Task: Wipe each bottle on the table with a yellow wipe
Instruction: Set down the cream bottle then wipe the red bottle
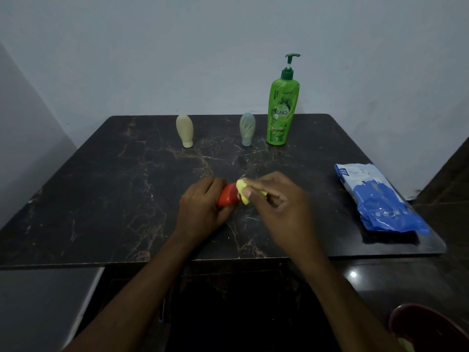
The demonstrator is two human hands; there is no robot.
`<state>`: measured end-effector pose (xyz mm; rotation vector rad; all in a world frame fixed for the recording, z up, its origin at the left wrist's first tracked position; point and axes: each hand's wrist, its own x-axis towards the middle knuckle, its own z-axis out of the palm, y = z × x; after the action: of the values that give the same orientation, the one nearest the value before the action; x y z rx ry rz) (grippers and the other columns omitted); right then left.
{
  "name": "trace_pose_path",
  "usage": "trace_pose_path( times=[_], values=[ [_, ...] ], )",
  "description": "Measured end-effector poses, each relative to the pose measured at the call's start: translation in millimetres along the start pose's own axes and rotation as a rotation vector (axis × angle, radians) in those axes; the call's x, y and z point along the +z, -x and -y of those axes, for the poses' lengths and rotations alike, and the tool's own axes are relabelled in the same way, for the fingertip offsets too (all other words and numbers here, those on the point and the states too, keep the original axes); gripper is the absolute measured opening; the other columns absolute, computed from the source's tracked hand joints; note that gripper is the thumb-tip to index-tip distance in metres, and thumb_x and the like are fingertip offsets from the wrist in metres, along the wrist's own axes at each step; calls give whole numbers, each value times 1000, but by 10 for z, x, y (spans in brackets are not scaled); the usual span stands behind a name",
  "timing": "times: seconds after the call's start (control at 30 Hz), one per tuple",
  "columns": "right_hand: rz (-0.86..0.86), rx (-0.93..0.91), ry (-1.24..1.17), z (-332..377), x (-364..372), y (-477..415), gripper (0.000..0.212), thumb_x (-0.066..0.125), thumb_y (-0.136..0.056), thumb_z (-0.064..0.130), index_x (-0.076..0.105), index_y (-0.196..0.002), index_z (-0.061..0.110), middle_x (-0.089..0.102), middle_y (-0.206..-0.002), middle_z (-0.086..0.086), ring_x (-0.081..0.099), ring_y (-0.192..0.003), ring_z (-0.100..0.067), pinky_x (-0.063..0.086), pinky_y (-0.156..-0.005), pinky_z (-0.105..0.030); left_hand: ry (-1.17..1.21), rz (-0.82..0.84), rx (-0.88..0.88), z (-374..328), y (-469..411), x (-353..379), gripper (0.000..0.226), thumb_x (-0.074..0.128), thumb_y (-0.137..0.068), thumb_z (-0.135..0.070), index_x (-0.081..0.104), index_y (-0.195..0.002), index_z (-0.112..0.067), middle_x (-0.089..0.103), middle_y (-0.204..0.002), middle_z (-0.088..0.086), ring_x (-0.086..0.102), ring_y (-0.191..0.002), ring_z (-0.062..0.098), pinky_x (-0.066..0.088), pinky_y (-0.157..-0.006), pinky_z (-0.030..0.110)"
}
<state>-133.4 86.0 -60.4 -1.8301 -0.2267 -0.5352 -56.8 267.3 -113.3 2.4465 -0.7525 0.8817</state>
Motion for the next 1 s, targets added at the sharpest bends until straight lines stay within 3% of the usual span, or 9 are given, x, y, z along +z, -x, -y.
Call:
trace_pose_path(
  times=[0.1,0.2,0.3,0.43,0.63,0.73,0.8,0.87,1.0],
  values=[
    [76,-199,124,-45,-59,35,18,74,-88,13,78,-106,16,63,-90,3,62,-83,-14,49,-69,-23,-7,18,-5,2,-1,-9,38,71,-84,-44,65,-104,-11,66,-94,7,62,-79,22,54,-66,41],
    [93,-336,334,-154,-209,6,16,73,-88,7,77,-102,13,62,-92,2,60,-77,-12,49,-66,-24,-13,30,-5,-14,-9,-10,40,68,-86,-47,64,-105,-12,66,-96,7,62,-81,21,55,-68,41],
    [-29,-342,499,-198,-347,-95,7,68,-91,11,74,-93,12,61,-89,3,55,-69,-8,48,-59,-24,13,8,-22,-33,-17,-25,40,67,-86,-47,63,-107,-12,66,-97,7,62,-82,21,55,-70,39],
    [-50,-273,276,-76,-259,-167,14,75,-87,9,77,-100,14,63,-86,2,59,-74,-8,42,-63,-11,3,11,-24,-27,-14,-21,43,68,-85,-46,65,-109,-11,67,-99,7,63,-84,21,56,-71,40],
    [40,-389,136,-145,-85,-47,18,73,-87,2,77,-104,7,64,-89,-4,63,-79,-19,52,-68,-32,6,-7,-14,-12,8,-20,42,71,-84,-43,64,-111,-12,68,-101,7,64,-85,22,56,-70,40],
    [10,-370,326,-301,-171,-63,16,66,-92,9,77,-103,10,62,-88,1,60,-75,-17,51,-64,-35,-6,-6,-8,-17,-18,-16,44,67,-85,-47,63,-113,-13,68,-101,8,65,-87,22,57,-74,39],
    [-5,-287,407,-356,-235,-83,14,66,-93,12,77,-102,14,59,-87,7,58,-73,-11,49,-63,-27,-2,0,-16,-24,-19,-15,46,64,-86,-49,63,-115,-13,69,-103,9,66,-88,24,57,-76,40],
    [-37,-168,371,-345,-279,-81,11,70,-91,13,77,-99,17,60,-86,10,59,-74,-7,43,-63,-11,-5,11,-18,-34,-12,-21,48,64,-86,-48,63,-118,-12,70,-104,9,66,-90,25,57,-77,42],
    [-86,-6,221,-325,-281,-45,12,75,-88,19,77,-99,21,65,-88,12,64,-80,-3,47,-65,-12,33,48,-86,-76,-71,-66,43,70,-88,-37,59,-125,-17,69,-109,6,65,-93,22,57,-80,46]
  ],
)
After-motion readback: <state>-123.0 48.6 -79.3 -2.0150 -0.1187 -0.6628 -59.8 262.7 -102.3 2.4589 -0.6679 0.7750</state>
